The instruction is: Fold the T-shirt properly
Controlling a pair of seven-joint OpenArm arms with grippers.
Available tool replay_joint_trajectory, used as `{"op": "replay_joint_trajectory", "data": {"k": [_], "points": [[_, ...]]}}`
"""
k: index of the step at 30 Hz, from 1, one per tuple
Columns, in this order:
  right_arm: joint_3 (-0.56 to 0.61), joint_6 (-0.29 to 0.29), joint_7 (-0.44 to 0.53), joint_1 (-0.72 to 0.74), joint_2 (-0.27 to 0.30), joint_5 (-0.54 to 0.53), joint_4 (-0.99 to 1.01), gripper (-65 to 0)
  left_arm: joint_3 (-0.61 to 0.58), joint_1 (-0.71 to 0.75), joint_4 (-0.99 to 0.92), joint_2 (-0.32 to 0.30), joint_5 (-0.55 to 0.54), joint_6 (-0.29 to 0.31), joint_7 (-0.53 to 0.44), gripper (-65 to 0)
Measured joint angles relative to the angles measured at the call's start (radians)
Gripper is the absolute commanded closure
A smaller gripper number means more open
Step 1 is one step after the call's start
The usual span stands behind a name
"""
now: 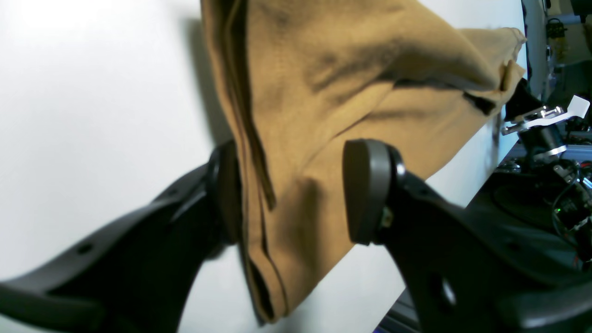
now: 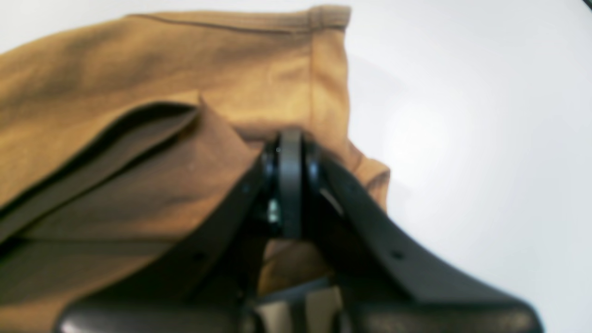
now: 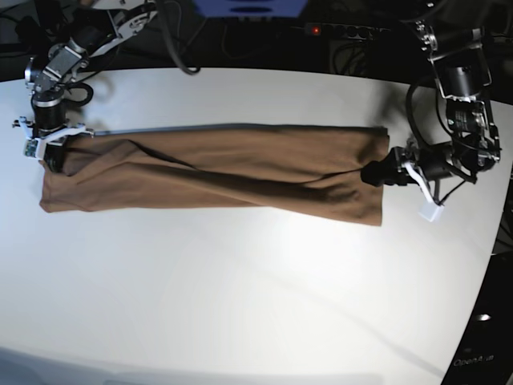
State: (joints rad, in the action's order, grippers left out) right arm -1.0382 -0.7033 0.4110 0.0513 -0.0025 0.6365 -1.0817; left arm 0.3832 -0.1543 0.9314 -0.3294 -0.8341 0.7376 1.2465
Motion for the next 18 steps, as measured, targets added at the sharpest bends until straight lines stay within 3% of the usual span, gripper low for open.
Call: {"op": "replay_joint_trajectory", "data": {"k": [7, 15, 16, 18], "points": [[0.000, 0.000, -0.003, -0.002, 0.000, 0.000, 0.000, -0.9, -0.011, 0.000, 0.000, 0.055, -0.013, 0.009, 0.000, -34.6], [0.000, 0.000, -0.001, -0.002, 0.000, 0.000, 0.000, -0.9, -0.059, 0.000, 0.000, 0.062, -0.030, 0.011, -0.002, -34.0], [0.000, 0.000, -0.001, -0.002, 0.000, 0.000, 0.000, -0.9, -0.059, 0.000, 0.000, 0.061, -0.031, 0.011, -0.002, -32.1], [0.000, 0.000, -0.002, -0.002, 0.000, 0.000, 0.000, -0.9, -0.059, 0.000, 0.000, 0.061, -0.019, 0.005, -0.004, -22.0]]}}
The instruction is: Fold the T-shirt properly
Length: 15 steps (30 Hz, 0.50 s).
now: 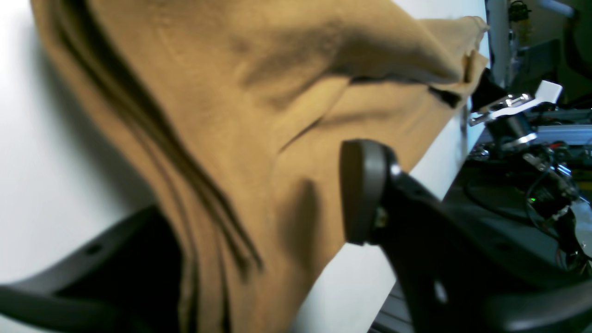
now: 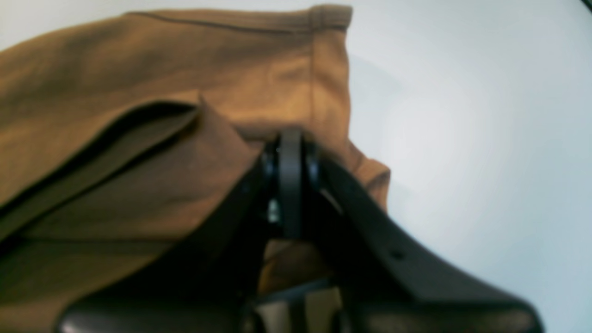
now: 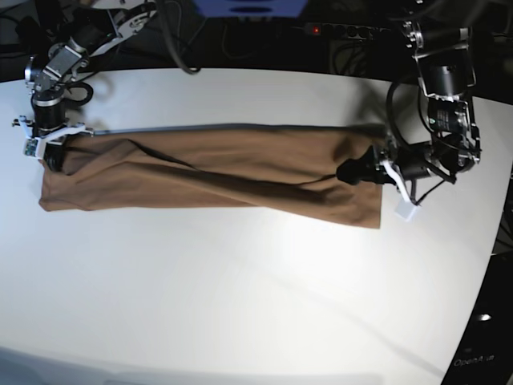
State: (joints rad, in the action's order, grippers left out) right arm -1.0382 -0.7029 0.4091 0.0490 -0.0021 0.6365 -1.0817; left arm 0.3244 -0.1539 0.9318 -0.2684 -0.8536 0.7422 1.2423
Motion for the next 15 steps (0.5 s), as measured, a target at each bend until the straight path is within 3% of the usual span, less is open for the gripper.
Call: {"op": "replay_joint_trajectory", "data": {"k": [3, 4, 6, 15], "points": [[0.000, 0.000, 0.002, 0.000, 0.000, 0.000, 0.000, -0.9, -0.004, -0.002, 0.000, 0.003, 0.051, 0.012, 0.029, -2.0], [0.000, 0.000, 0.002, -0.001, 0.000, 0.000, 0.000, -0.9, -0.006, -0.007, 0.000, 0.005, 0.061, 0.009, 0.029, 0.0], [0.000, -0.001, 0.008, -0.003, 0.000, -0.001, 0.000, -0.9, -0.006, -0.006, 0.000, 0.005, 0.060, 0.003, 0.028, -3.1], [0.000, 0.000, 0.008, -0.014, 0.002, -0.007, 0.000, -0.9, -0.003, -0.018, 0.008, 0.029, 0.076, -0.009, 0.036, -3.2]]}}
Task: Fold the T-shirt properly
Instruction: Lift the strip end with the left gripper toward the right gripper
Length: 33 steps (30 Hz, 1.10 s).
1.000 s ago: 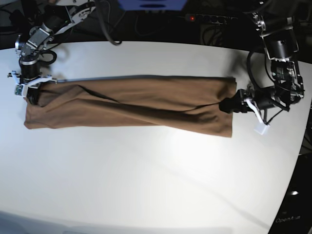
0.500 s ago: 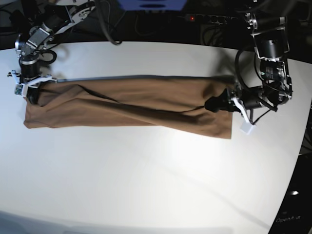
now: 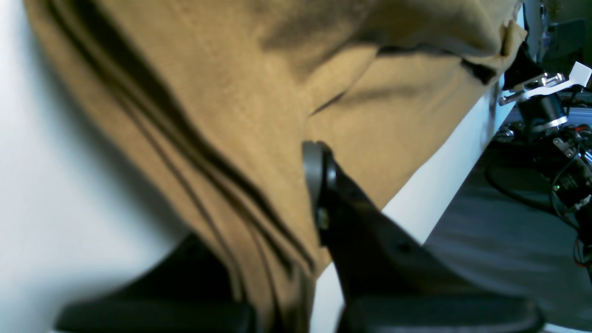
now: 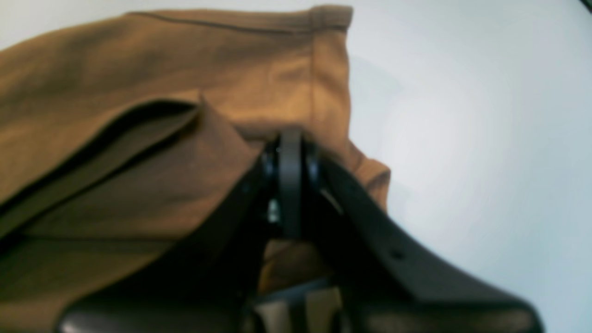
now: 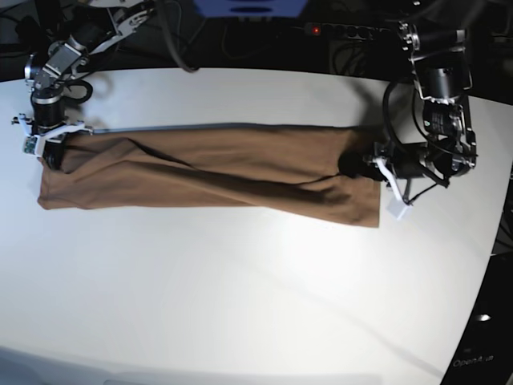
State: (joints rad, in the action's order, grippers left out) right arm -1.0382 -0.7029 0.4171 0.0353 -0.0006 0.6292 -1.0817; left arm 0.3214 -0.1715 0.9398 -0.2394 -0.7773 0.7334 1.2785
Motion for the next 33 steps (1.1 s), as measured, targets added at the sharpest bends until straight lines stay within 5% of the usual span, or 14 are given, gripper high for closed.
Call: {"op": "replay_joint_trajectory", "data": {"k": [15, 27, 33], "points": [[0.000, 0.000, 0.005, -0.005, 0.000, -0.004, 0.000, -0.7, -0.023, -0.018, 0.126, 0.159, 0.106, -0.031, 0.060, -3.2], [0.000, 0.000, 0.005, -0.005, 0.000, -0.007, 0.000, -0.7, -0.027, -0.039, 0.425, 0.092, 0.186, -0.038, 0.129, -3.2], [0.000, 0.000, 0.006, -0.006, 0.000, -0.008, -0.001, -0.7, -0.179, -0.058, 0.465, 0.072, 0.180, -0.038, 0.126, -3.1]]}}
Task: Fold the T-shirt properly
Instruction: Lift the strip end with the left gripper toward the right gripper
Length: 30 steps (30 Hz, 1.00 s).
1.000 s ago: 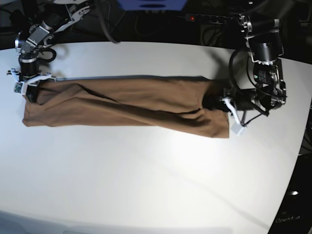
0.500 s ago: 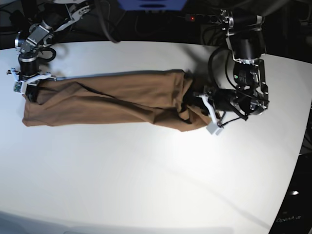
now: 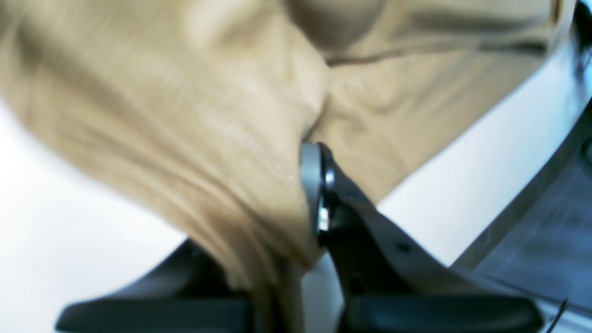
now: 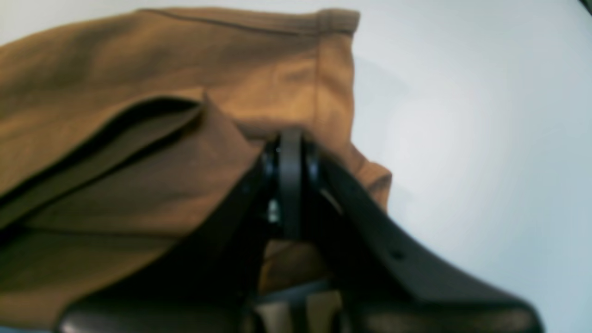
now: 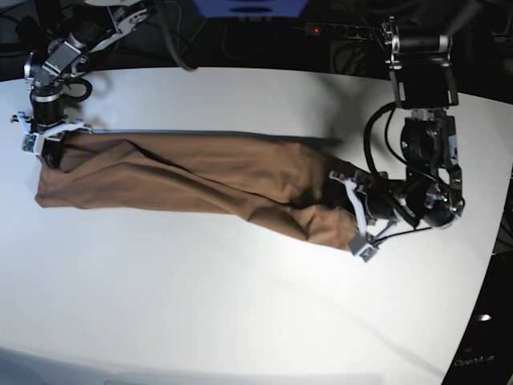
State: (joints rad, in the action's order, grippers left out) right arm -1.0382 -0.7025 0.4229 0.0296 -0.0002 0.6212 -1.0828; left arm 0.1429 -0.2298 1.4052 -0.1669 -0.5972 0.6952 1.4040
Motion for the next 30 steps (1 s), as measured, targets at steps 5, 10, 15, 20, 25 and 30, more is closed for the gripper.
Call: {"op": "replay_joint_trajectory", "data": {"k": [5, 10, 15, 20, 25, 30], "points": [[0.000, 0.000, 0.000, 0.000, 0.000, 0.000, 0.000, -0.7, -0.169, -0.016, 0.004, 0.006, -0.004, 0.000, -0.001, -3.1], [0.000, 0.000, 0.000, 0.000, 0.000, 0.000, 0.000, -0.7, -0.244, -0.016, 0.031, 0.009, -0.004, -0.030, 0.003, -3.1], [0.000, 0.000, 0.006, -0.005, -0.007, -0.003, -0.002, -0.7, -0.260, -0.025, 0.061, 0.011, -0.005, -0.092, 0.003, -3.1], [0.000, 0.012, 0.012, -0.009, -0.014, -0.004, -0.004, -0.7, -0.255, -0.057, 0.061, 0.058, -0.006, -0.094, 0.001, -3.1], [0.000, 0.011, 0.015, -0.011, -0.017, -0.003, -0.008, -0.7, -0.264, -0.053, 0.061, 0.133, -0.005, -0.098, 0.006, -3.1], [0.000, 0.012, 0.014, -0.011, -0.017, -0.003, -0.008, -0.7, -0.264, -0.055, 0.061, 0.136, 0.005, -0.098, 0.005, -3.1]]}}
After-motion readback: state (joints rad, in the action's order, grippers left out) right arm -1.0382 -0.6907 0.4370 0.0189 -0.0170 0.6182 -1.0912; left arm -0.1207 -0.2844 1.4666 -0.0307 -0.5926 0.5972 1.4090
